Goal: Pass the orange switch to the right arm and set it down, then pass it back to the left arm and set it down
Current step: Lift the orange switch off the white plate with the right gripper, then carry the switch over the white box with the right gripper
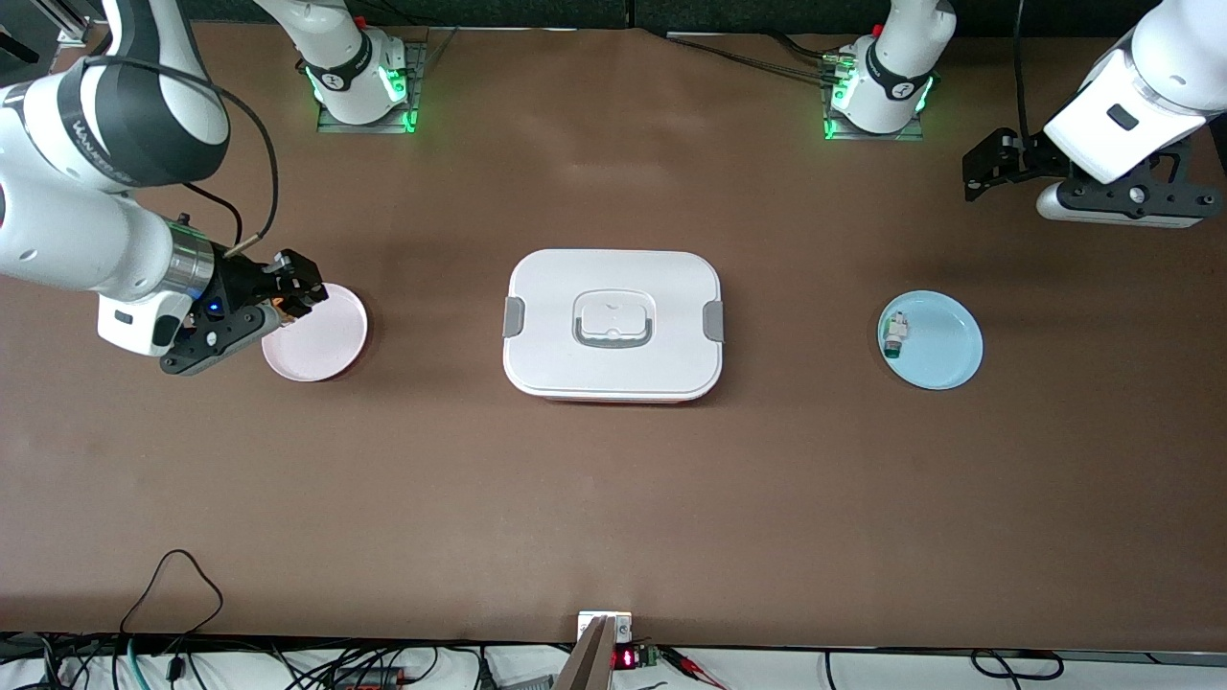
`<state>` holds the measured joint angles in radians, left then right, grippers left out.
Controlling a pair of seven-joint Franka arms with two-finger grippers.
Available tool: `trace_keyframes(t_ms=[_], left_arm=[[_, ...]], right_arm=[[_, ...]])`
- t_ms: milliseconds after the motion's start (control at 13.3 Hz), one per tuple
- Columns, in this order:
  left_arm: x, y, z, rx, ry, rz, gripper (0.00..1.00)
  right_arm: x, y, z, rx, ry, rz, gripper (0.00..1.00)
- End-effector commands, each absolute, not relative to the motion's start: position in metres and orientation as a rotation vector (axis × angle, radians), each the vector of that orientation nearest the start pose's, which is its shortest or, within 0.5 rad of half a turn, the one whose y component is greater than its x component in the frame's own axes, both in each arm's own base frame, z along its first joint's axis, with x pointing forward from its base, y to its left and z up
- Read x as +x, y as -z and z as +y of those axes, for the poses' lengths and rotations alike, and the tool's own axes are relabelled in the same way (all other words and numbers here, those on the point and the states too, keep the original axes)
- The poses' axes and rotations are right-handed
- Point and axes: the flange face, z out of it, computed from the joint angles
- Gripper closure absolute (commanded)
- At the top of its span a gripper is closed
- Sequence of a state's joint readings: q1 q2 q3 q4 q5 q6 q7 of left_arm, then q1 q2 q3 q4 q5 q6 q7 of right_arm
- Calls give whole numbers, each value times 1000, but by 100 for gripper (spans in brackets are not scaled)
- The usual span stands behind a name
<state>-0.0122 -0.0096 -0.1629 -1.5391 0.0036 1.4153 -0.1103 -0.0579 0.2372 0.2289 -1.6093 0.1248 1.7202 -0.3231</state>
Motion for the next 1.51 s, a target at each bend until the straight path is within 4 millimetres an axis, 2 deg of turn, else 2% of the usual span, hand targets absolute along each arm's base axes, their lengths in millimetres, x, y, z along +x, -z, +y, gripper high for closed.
trace_keyframes(t_ms=[0, 226, 377, 528, 754, 830, 980, 1433], left_arm=[[525, -638, -93, -3125, -180, 119, 0], [525, -638, -92, -3125, -180, 116, 0], [525, -637, -92, -3125, -182, 112, 0], [525, -638, -92, -3125, -180, 112, 0], [525, -637, -92, -3125, -182, 112, 0], [526, -637, -92, -3125, -185, 112, 0], [525, -637, -92, -3124, -185, 112, 0], [525, -637, -92, -3124, -185, 114, 0]], right_arm=[[610, -527, 105, -2836, -54, -779, 68], [600, -551, 116, -2726, -32, -778, 68], [600, -575, 117, -2678, 68, -930, 68], [599, -593, 133, -2532, 155, -993, 68], [594, -592, 160, -2345, 218, -1209, 68], [595, -591, 163, -2301, 238, -1259, 68], [595, -592, 177, -2131, 350, -1384, 68], [606, -571, 200, -1757, 564, -1501, 70]])
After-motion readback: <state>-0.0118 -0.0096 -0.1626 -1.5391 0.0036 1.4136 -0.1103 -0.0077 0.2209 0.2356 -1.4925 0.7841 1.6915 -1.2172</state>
